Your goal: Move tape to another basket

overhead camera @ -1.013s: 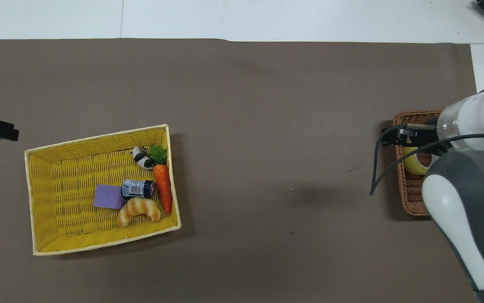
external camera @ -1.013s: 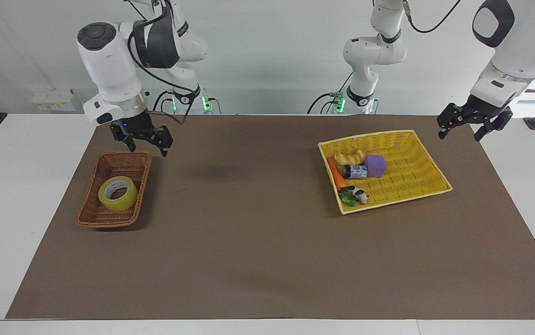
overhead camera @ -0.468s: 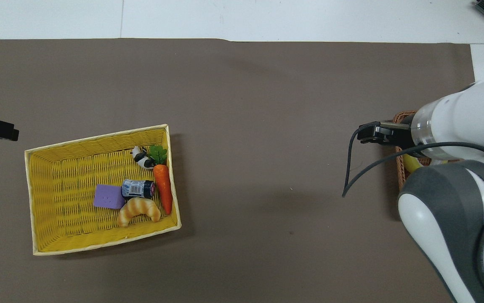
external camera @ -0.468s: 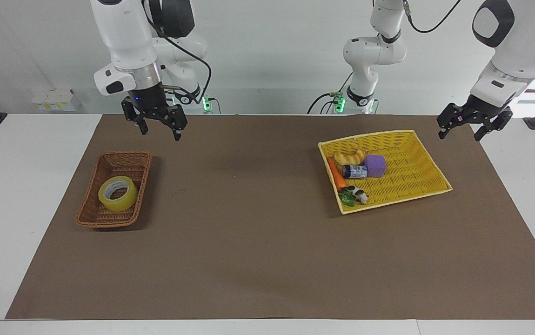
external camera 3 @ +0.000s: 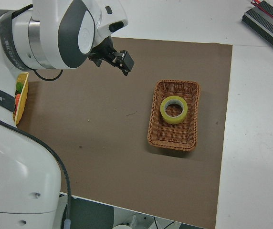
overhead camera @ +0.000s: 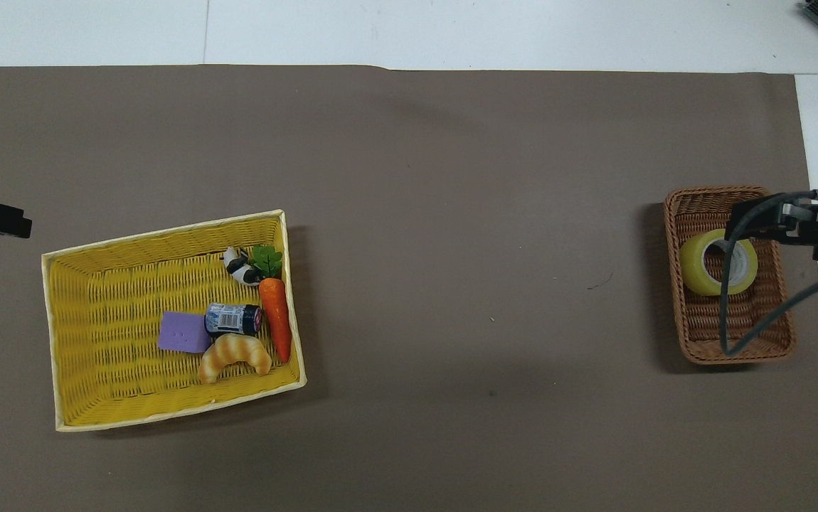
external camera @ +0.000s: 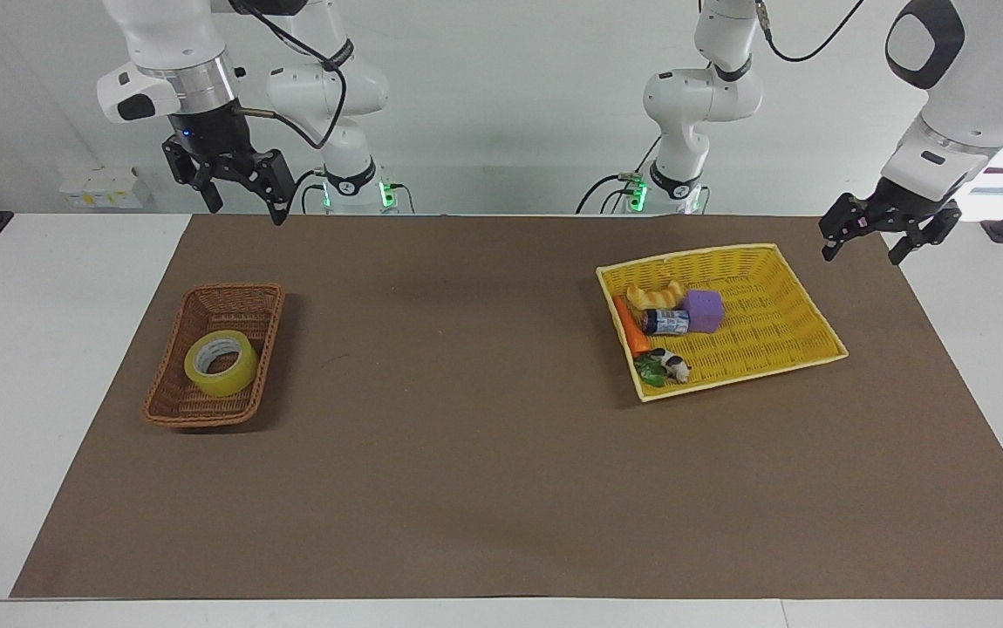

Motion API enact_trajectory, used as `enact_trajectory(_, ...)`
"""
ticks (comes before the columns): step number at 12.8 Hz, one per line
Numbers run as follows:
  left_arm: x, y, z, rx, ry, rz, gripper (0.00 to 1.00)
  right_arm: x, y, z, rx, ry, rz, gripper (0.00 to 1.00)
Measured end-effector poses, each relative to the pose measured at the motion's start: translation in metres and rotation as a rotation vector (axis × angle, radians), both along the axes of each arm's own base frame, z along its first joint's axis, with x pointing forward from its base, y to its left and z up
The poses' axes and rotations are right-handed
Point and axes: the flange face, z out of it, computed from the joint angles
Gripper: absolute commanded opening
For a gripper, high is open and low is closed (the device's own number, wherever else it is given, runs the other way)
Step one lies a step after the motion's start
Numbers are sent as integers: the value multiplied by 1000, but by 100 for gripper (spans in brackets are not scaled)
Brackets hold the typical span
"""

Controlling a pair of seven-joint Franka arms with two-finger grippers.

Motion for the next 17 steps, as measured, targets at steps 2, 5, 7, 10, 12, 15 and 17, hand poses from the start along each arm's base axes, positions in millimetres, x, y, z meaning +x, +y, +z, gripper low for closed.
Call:
enact_trajectory(2, 0, 0, 0, 0, 0, 0, 100, -1, -7, -3, -3, 20, 51, 100)
enact_trajectory(5, 0, 0, 0, 0, 0, 0, 100, -4, -32, -11, -4, 53, 60, 100)
enact_trajectory(7, 0, 0, 0, 0, 0, 0, 100, -6, -53, -13, -2, 60, 39, 100)
enact_trajectory(10, 0, 0, 0, 0, 0, 0, 100, -9, -77, -12, -1, 60, 36, 100)
enact_trajectory(12, 0, 0, 0, 0, 0, 0, 100, -9, -72, -12, -2, 60, 47, 100)
enact_trajectory(15, 0, 0, 0, 0, 0, 0, 100, -8, -67, -12, -3, 60, 57, 100)
enact_trajectory(17, 0, 0, 0, 0, 0, 0, 100, -8, -65, -12, -3, 59, 61, 100)
